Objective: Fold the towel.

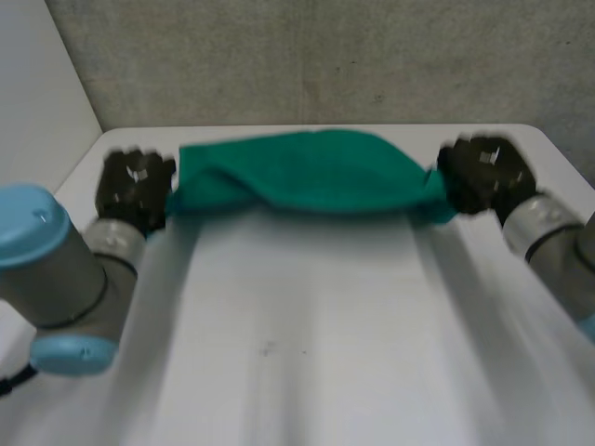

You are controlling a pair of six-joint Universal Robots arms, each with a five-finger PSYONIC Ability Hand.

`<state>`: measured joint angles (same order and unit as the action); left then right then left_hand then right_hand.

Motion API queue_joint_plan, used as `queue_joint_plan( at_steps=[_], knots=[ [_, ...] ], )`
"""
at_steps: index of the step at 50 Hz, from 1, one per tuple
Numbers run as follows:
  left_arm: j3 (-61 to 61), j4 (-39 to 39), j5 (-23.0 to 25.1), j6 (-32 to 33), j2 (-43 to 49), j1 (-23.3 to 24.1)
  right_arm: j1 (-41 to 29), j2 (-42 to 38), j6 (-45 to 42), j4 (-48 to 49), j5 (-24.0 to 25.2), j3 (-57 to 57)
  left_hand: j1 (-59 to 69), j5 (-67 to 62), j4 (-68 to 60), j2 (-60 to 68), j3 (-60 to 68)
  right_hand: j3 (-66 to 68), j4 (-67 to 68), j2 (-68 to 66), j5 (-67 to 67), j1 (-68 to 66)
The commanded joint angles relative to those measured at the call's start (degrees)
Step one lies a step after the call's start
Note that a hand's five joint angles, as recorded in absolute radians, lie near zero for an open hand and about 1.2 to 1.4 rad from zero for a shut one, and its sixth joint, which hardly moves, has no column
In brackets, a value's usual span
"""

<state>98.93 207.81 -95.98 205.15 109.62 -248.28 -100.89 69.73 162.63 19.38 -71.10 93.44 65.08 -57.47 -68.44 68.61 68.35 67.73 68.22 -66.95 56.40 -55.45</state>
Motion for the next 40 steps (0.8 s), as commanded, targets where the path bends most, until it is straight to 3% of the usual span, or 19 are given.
queue_joint_plan(
  at_steps=[1,6,9,23,24,31,40],
  knots=[
    [4.42,0.05,0.01,0.16,1.39,0.78,0.78,-4.25,-2.93,-3.03,-0.44,3.06,14.92,-12.53,-11.56,11.39,11.65,4.61,4.12,-5.40,5.95,-16.90],
    [4.78,-0.12,0.01,0.07,1.12,0.78,0.87,-2.41,-6.18,-8.38,-0.62,3.07,14.92,-12.53,-11.56,11.39,11.65,-25.46,-25.95,24.68,-24.13,13.17],
    [4.78,-0.47,0.01,0.07,1.12,0.87,0.78,-1.26,-7.85,-11.38,-0.53,3.33,14.92,-12.53,-11.56,11.39,11.65,-35.09,-35.58,34.31,-33.76,22.80],
    [4.87,-1.27,0.01,-0.19,1.12,0.87,-1.16,3.22,-30.27,-12.44,0.52,8.16,14.92,-12.53,-11.56,11.39,11.65,-35.45,-35.93,34.66,-34.11,23.16],
    [4.87,-1.27,0.01,-0.19,1.12,0.87,-2.03,2.87,-34.88,-12.44,0.61,8.60,14.92,-12.53,-11.56,11.39,11.65,-35.61,-36.10,34.83,-34.28,23.32],
    [4.95,-1.35,0.01,-0.19,1.12,0.87,-3.53,-2.57,-45.89,-12.61,0.96,6.33,14.92,-12.53,-11.56,11.39,11.65,-35.45,-35.93,34.66,-34.11,23.16],
    [5.39,-1.27,0.10,-0.11,1.12,0.78,-4.23,-8.55,-52.24,-13.23,2.98,1.84,14.92,-12.53,-11.56,11.39,11.65,-35.61,-36.10,34.83,-34.28,23.32]
  ],
)
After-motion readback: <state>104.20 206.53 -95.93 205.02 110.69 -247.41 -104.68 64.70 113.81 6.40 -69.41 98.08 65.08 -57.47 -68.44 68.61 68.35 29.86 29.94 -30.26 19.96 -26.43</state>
